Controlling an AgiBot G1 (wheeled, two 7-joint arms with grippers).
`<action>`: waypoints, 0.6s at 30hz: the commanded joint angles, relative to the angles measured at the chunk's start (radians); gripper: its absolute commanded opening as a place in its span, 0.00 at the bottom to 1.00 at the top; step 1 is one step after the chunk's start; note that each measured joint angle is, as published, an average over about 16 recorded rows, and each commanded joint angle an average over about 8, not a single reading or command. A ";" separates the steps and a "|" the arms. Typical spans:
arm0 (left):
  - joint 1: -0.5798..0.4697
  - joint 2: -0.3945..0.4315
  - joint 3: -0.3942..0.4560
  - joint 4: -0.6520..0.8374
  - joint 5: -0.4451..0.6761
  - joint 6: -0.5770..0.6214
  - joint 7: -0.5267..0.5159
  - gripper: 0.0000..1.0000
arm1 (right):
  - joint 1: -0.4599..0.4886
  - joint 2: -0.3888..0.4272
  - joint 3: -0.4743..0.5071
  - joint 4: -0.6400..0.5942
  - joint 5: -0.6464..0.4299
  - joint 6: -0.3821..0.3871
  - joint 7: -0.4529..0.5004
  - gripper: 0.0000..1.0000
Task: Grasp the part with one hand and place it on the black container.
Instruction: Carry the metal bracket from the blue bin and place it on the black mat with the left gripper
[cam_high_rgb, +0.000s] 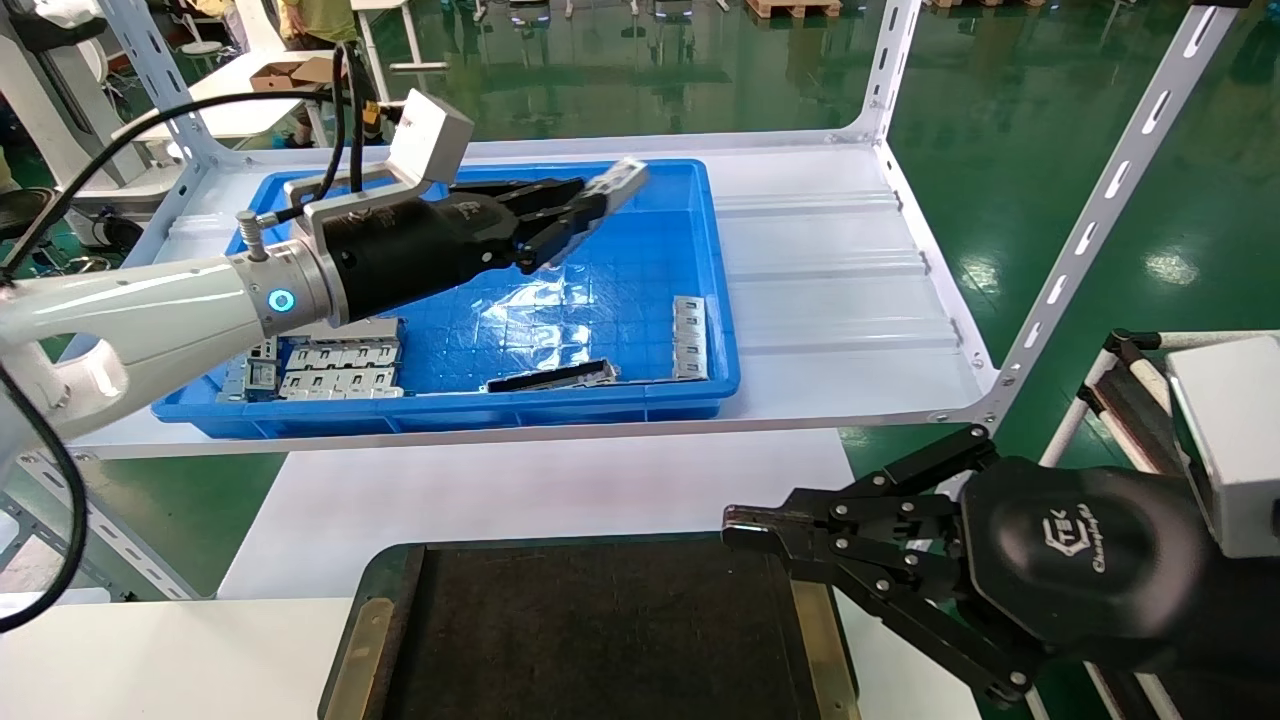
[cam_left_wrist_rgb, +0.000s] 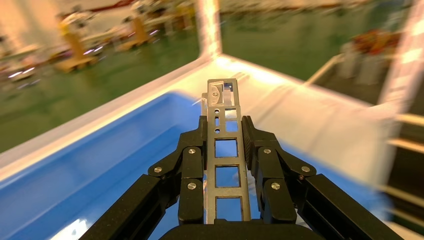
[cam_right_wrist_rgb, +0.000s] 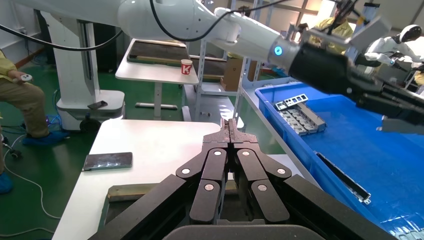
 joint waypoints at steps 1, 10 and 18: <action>-0.001 -0.011 -0.003 -0.014 -0.008 0.061 -0.002 0.00 | 0.000 0.000 0.000 0.000 0.000 0.000 0.000 0.00; 0.102 -0.072 -0.010 -0.211 -0.059 0.284 -0.100 0.00 | 0.000 0.000 0.000 0.000 0.000 0.000 0.000 0.00; 0.295 -0.126 -0.005 -0.493 -0.115 0.399 -0.241 0.00 | 0.000 0.000 0.000 0.000 0.000 0.000 0.000 0.00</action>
